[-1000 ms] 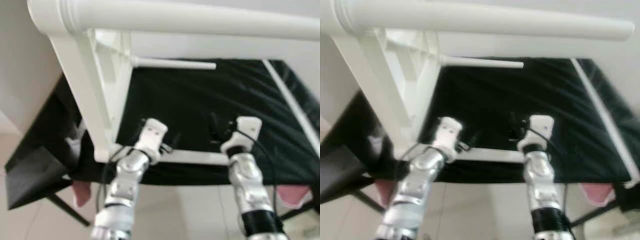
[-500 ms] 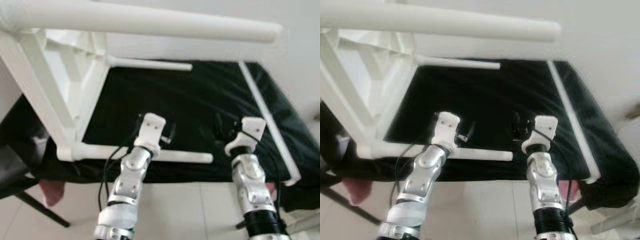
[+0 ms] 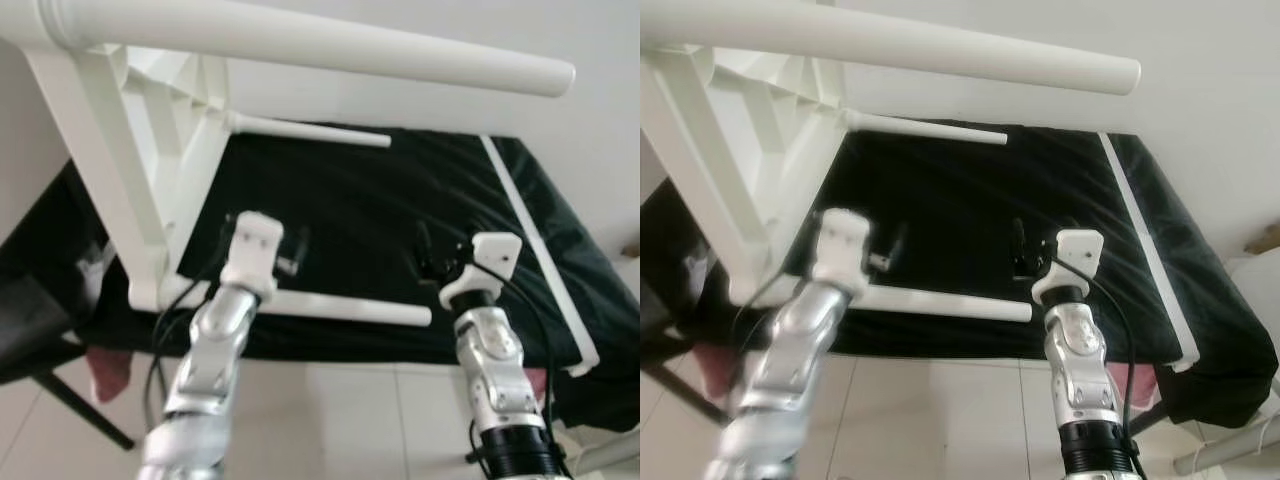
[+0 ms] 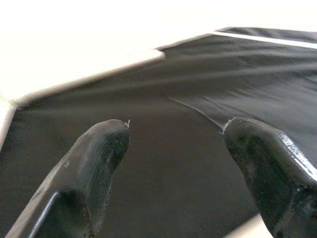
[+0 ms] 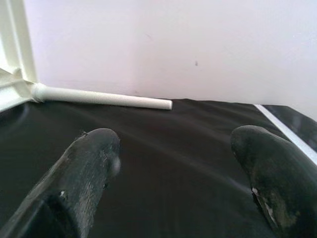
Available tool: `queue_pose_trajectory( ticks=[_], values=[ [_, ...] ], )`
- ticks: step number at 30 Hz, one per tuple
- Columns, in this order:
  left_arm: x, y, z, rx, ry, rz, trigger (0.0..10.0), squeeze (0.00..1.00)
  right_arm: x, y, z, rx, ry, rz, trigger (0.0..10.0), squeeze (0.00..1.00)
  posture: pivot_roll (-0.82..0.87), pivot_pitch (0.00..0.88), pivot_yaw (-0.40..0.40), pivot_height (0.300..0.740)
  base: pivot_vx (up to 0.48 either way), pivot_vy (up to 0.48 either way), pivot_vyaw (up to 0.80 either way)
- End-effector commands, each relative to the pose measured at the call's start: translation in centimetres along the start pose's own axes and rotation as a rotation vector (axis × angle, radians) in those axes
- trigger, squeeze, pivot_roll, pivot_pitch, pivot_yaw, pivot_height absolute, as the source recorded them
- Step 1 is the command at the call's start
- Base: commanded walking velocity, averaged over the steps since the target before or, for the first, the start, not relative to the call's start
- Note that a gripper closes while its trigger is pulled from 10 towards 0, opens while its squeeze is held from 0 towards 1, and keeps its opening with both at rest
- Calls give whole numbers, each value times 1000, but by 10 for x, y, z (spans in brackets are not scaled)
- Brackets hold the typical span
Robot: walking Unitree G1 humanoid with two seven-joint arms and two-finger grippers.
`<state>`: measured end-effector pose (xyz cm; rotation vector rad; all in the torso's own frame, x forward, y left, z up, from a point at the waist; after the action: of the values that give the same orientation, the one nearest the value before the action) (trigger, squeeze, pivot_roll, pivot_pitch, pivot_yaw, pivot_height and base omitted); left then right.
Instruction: Building children table
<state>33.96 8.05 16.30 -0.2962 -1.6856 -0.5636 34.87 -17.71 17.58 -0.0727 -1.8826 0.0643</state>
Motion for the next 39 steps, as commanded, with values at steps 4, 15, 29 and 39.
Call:
queue_pose_trajectory(
  ticks=[4, 15, 29, 39],
  values=[
    [-5, -5, 16, -170, 41, -17, 10000, 0, 2, -4, 1, 0, -1, 24, 10000, 0, 39, 67, -45, 740, 0, 0, 0],
    [-11, 48, 19, 37, 81, -8, 10000, 0, 38, -8, 19, -76, -146, 359, 10000, 0, 38, 68, -40, 740, 0, 0, 0],
    [-17, 103, 8, 334, 111, 86, 10000, 0, 100, 65, 58, 100, -686, 813, 10000, 0, 22, 81, -1, 740, 0, 0, 0],
    [-21, 116, 1, 373, 140, 79, 10000, 0, 150, 77, 67, 230, -913, 828, 10000, 0, 16, 94, 7, 740, 0, 0, 0]
  ],
)
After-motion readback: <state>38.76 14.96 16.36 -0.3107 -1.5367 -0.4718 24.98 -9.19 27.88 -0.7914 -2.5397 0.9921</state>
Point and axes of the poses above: a point about 5 cm out from each wrist's last joint towards the gripper, its own z axis pointing back from the gripper into the wrist, its own x axis along the axis of the wrist's last joint, y = z × x, the point moved 5 cm from there along -z, pointing out of the wrist towards the gripper, and after that the axes turned 5 degrees about z, right-handed, at the moved point
